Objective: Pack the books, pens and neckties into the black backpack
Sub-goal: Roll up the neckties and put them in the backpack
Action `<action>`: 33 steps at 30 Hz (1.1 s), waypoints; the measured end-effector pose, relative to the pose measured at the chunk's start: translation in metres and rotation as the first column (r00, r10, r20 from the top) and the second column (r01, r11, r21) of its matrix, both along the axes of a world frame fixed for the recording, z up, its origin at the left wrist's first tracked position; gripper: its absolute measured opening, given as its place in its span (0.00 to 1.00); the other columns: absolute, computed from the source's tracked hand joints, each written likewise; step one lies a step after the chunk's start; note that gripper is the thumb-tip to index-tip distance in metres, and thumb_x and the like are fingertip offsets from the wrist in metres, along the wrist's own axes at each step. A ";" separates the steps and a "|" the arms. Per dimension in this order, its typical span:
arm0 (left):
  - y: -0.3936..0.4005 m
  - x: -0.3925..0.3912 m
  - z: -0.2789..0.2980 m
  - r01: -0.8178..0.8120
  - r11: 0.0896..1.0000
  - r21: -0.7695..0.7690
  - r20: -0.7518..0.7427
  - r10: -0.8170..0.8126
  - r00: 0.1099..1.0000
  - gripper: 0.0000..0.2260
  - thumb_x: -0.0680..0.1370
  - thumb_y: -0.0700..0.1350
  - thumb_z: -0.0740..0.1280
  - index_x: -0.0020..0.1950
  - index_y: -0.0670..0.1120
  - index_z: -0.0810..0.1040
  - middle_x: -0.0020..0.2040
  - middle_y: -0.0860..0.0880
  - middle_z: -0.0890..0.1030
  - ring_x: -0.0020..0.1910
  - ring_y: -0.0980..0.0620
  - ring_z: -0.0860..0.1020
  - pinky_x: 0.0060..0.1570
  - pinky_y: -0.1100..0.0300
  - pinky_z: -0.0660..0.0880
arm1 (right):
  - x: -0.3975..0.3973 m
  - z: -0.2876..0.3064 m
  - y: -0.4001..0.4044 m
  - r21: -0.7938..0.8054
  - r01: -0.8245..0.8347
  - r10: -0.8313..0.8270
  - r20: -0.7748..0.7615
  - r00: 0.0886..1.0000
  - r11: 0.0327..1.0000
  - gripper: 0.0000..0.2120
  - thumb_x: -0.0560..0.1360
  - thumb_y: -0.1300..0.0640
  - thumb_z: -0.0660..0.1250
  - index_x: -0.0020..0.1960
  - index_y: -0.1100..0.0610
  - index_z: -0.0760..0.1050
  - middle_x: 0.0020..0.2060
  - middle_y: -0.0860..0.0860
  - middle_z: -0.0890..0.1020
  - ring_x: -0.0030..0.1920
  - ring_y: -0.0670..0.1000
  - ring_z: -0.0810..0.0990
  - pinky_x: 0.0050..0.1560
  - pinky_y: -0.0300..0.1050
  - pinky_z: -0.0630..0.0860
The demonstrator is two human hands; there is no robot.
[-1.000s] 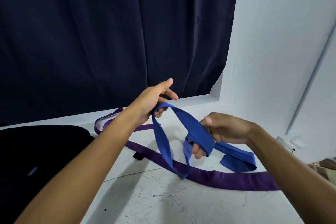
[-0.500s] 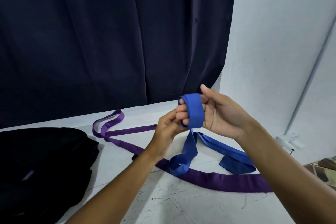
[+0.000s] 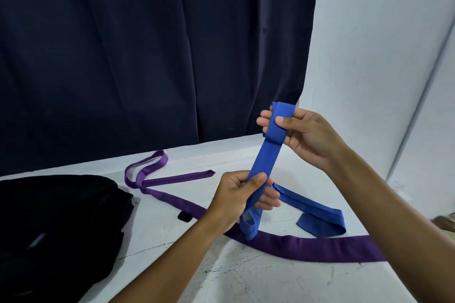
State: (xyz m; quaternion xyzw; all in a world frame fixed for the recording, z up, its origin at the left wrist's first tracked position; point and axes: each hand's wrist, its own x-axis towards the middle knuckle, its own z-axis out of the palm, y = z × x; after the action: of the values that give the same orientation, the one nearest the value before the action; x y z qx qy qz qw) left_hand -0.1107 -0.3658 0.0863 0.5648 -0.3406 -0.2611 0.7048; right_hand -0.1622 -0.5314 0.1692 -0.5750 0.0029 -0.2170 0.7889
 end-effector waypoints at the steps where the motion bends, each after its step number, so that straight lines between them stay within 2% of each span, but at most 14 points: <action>1: 0.002 0.000 0.000 0.017 1.000 0.016 0.010 -0.017 1.000 0.13 0.74 0.48 0.66 0.47 0.38 0.81 0.39 0.42 0.85 0.39 0.44 0.85 0.39 0.55 0.82 | 0.001 -0.002 -0.003 -0.018 0.030 -0.030 -0.004 1.000 0.999 0.14 0.78 0.71 0.60 0.63 0.69 0.73 0.56 0.60 0.82 0.54 0.57 0.84 0.48 0.44 0.82; 4: 0.010 -0.001 0.003 0.054 0.996 0.072 0.044 -0.057 0.997 0.14 0.73 0.49 0.67 0.49 0.39 0.83 0.45 0.46 0.85 0.43 0.47 0.82 0.45 0.58 0.82 | 0.005 -0.012 -0.013 -0.130 0.127 -0.131 -0.018 0.991 0.983 0.16 0.78 0.70 0.61 0.66 0.68 0.72 0.56 0.59 0.82 0.54 0.56 0.84 0.50 0.44 0.82; 7: 0.019 0.001 0.007 -0.012 0.992 0.129 0.140 -0.007 0.990 0.16 0.75 0.48 0.68 0.49 0.34 0.82 0.42 0.51 0.84 0.40 0.56 0.80 0.49 0.63 0.77 | 0.009 -0.023 -0.016 -0.205 0.164 -0.175 -0.032 0.984 0.965 0.15 0.79 0.66 0.62 0.65 0.67 0.72 0.56 0.58 0.83 0.54 0.55 0.84 0.50 0.44 0.82; 9: 0.025 0.002 0.012 -0.066 0.988 0.143 0.210 0.035 0.977 0.10 0.79 0.43 0.67 0.44 0.36 0.82 0.36 0.52 0.81 0.37 0.58 0.77 0.46 0.65 0.74 | 0.010 -0.028 -0.017 -0.230 0.163 -0.180 -0.058 0.982 0.960 0.14 0.81 0.59 0.62 0.63 0.65 0.74 0.55 0.58 0.83 0.54 0.55 0.84 0.51 0.44 0.81; 11: 0.030 0.002 0.020 -0.090 0.990 0.107 0.211 0.066 0.975 0.06 0.79 0.40 0.67 0.44 0.41 0.82 0.33 0.52 0.80 0.36 0.58 0.77 0.44 0.66 0.73 | 0.011 -0.031 -0.018 -0.229 0.123 -0.154 -0.119 0.981 0.966 0.20 0.82 0.49 0.58 0.63 0.63 0.75 0.55 0.58 0.83 0.54 0.55 0.84 0.54 0.47 0.80; 12: 0.032 0.000 0.027 -0.092 0.993 0.076 0.179 0.077 0.981 0.04 0.77 0.40 0.68 0.48 0.43 0.82 0.33 0.51 0.80 0.35 0.58 0.77 0.44 0.67 0.74 | 0.011 -0.032 -0.018 -0.238 0.090 -0.131 -0.162 0.978 0.967 0.24 0.81 0.44 0.55 0.63 0.62 0.75 0.55 0.58 0.84 0.54 0.55 0.84 0.56 0.48 0.79; 14: 0.035 0.001 0.038 -0.098 0.995 0.024 0.106 0.095 0.990 0.12 0.74 0.45 0.69 0.57 0.47 0.79 0.33 0.50 0.82 0.37 0.57 0.79 0.44 0.67 0.75 | 0.012 -0.036 -0.018 -0.276 -0.002 -0.069 -0.248 0.966 0.961 0.34 0.77 0.36 0.51 0.63 0.63 0.75 0.54 0.57 0.84 0.54 0.55 0.84 0.56 0.46 0.79; 19: 0.040 0.011 0.067 -0.065 0.993 -0.095 -0.104 0.055 0.993 0.14 0.77 0.45 0.64 0.61 0.44 0.77 0.32 0.44 0.78 0.29 0.49 0.76 0.36 0.59 0.76 | 0.005 -0.046 -0.011 -0.360 -0.343 0.197 -0.384 0.902 0.867 0.49 0.65 0.22 0.54 0.60 0.64 0.79 0.54 0.60 0.84 0.55 0.59 0.83 0.60 0.50 0.78; 21: 0.041 0.021 0.078 -0.054 0.997 -0.051 -0.136 0.046 0.990 0.15 0.77 0.48 0.63 0.61 0.44 0.77 0.30 0.45 0.76 0.24 0.50 0.71 0.31 0.59 0.72 | 0.000 -0.047 -0.008 -0.358 -0.511 0.340 -0.443 0.830 0.781 0.51 0.63 0.19 0.55 0.59 0.65 0.80 0.54 0.63 0.83 0.54 0.62 0.83 0.59 0.53 0.79; 23: 0.043 0.038 0.085 -0.078 0.993 0.090 -0.074 0.085 0.994 0.14 0.80 0.51 0.61 0.59 0.44 0.78 0.26 0.47 0.71 0.22 0.52 0.66 0.27 0.61 0.67 | -0.005 -0.046 -0.008 -0.297 -0.663 0.489 -0.486 0.724 0.687 0.52 0.66 0.21 0.54 0.59 0.68 0.78 0.53 0.66 0.82 0.52 0.64 0.83 0.57 0.56 0.78; 26: 0.044 0.063 0.084 -0.062 0.958 0.279 0.035 0.054 0.998 0.18 0.80 0.57 0.60 0.52 0.43 0.78 0.24 0.48 0.64 0.21 0.52 0.61 0.25 0.61 0.63 | -0.011 -0.039 -0.007 -0.132 -0.795 0.717 -0.362 0.595 0.593 0.47 0.71 0.25 0.56 0.58 0.70 0.78 0.47 0.65 0.84 0.45 0.61 0.85 0.51 0.53 0.80; 29: 0.041 0.079 0.068 -0.018 0.907 0.421 0.031 0.005 1.000 0.21 0.80 0.61 0.58 0.49 0.43 0.76 0.23 0.48 0.60 0.20 0.52 0.58 0.23 0.64 0.65 | -0.013 -0.030 -0.014 0.069 -0.836 0.839 -0.033 0.543 0.544 0.43 0.76 0.32 0.58 0.60 0.75 0.73 0.48 0.68 0.82 0.46 0.63 0.84 0.50 0.53 0.80; 31: 0.042 0.093 0.046 0.010 0.873 0.488 0.004 -0.014 1.000 0.24 0.79 0.63 0.57 0.50 0.41 0.74 0.22 0.48 0.58 0.19 0.52 0.57 0.22 0.65 0.65 | -0.016 -0.024 -0.016 0.209 -0.805 0.799 0.136 0.586 0.555 0.41 0.77 0.35 0.60 0.61 0.76 0.71 0.49 0.69 0.81 0.48 0.64 0.83 0.52 0.54 0.79; 33: 0.044 0.114 0.019 -0.036 0.842 0.538 0.011 0.036 0.999 0.24 0.80 0.64 0.56 0.49 0.43 0.73 0.22 0.49 0.59 0.20 0.52 0.57 0.24 0.63 0.63 | -0.020 -0.017 -0.015 0.273 -0.644 0.638 0.123 0.760 0.715 0.37 0.73 0.36 0.63 0.55 0.72 0.78 0.44 0.63 0.84 0.42 0.58 0.84 0.46 0.48 0.81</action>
State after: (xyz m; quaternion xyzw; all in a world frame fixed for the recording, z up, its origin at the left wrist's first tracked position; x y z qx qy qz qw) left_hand 0.0033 -0.3218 0.1056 0.7460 -0.2432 -0.3327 0.5232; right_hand -0.1825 -0.5466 0.1517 -0.4120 -0.1715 0.0669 0.8924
